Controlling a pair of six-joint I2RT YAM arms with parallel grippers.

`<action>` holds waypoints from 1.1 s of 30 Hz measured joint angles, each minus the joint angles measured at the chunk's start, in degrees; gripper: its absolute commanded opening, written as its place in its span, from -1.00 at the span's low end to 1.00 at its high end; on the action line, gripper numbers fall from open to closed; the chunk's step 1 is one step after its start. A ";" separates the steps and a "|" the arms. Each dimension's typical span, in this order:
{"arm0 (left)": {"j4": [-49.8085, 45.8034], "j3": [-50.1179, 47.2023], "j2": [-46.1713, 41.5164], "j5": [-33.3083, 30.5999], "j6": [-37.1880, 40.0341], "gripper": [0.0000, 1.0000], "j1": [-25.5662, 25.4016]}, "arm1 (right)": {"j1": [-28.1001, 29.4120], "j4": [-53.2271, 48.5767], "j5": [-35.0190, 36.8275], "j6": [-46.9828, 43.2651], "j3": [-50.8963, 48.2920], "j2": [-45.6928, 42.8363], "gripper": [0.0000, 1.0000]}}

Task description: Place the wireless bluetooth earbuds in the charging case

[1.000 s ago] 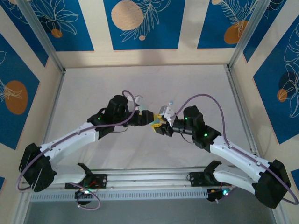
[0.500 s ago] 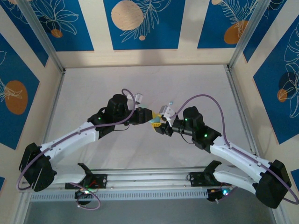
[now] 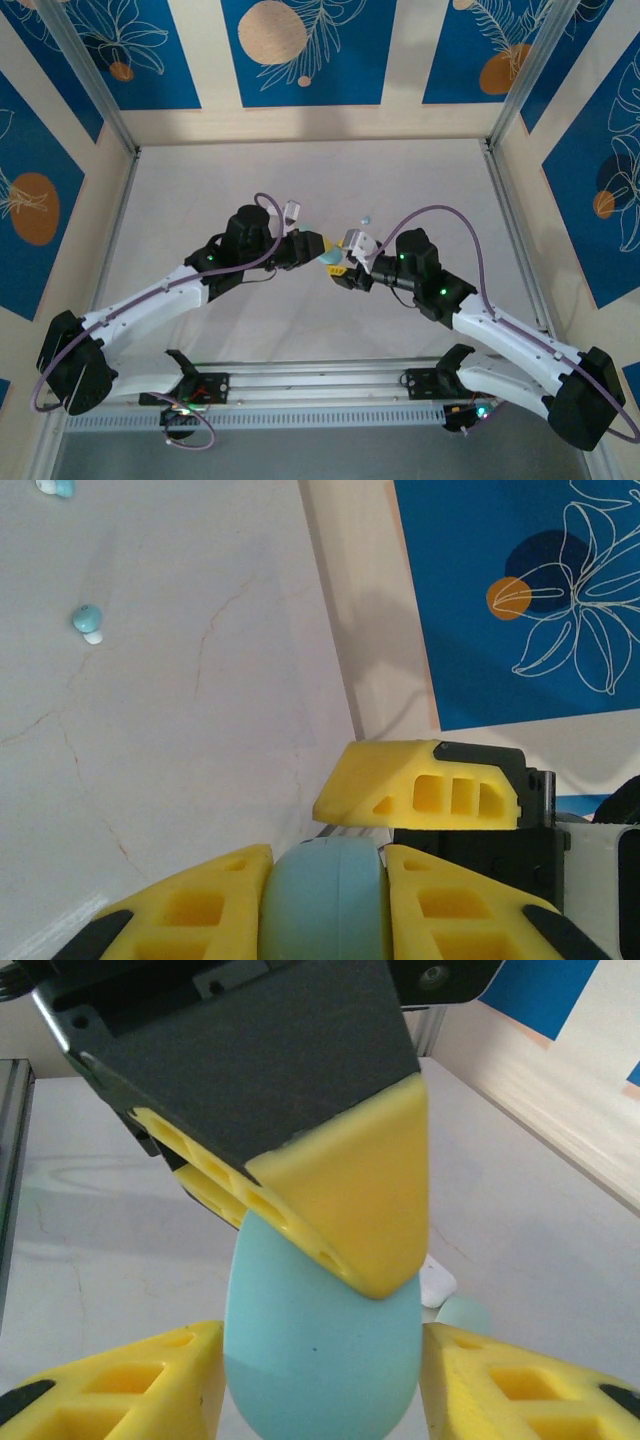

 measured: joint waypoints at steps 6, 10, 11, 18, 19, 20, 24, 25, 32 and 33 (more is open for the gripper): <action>0.04 0.00 -0.33 -0.61 0.04 -0.57 0.02 | -0.39 1.05 -0.59 0.57 -0.31 -0.09 -0.27; 0.04 -0.07 -0.59 -0.66 0.31 -0.21 0.02 | -1.07 1.01 -2.01 1.44 -0.31 -0.20 -0.39; 0.11 -0.11 -0.66 -0.61 0.55 -0.05 0.02 | -1.29 0.98 -2.60 1.68 -0.31 -0.22 -0.39; 1.99 -2.78 -5.31 -2.95 9.29 0.60 0.02 | -5.22 -1.36 -11.32 5.55 0.57 0.13 -0.44; 2.14 -3.32 -6.38 -3.37 11.21 0.62 0.02 | -5.92 -1.68 -13.09 6.21 1.03 0.46 -0.44; 2.16 -3.82 -7.74 -3.69 13.88 0.64 0.02 | -6.64 -1.97 -15.08 6.93 1.53 0.85 -0.44; 1.07 -4.55 -13.29 -2.45 27.98 0.63 0.02 | -9.79 -3.30 -23.67 9.35 4.37 2.67 -0.44; 0.61 -4.55 -14.32 -1.81 30.86 0.62 0.02 | -10.32 -3.58 -25.44 9.75 5.03 3.04 -0.44; -1.42 -4.61 -17.07 4.31 46.82 0.41 0.04 | -11.52 -5.55 -35.50 10.38 10.19 5.88 -0.44; -1.27 -4.70 -16.90 5.16 47.89 0.36 0.02 | -11.52 -5.92 -36.33 10.36 10.73 6.12 -0.44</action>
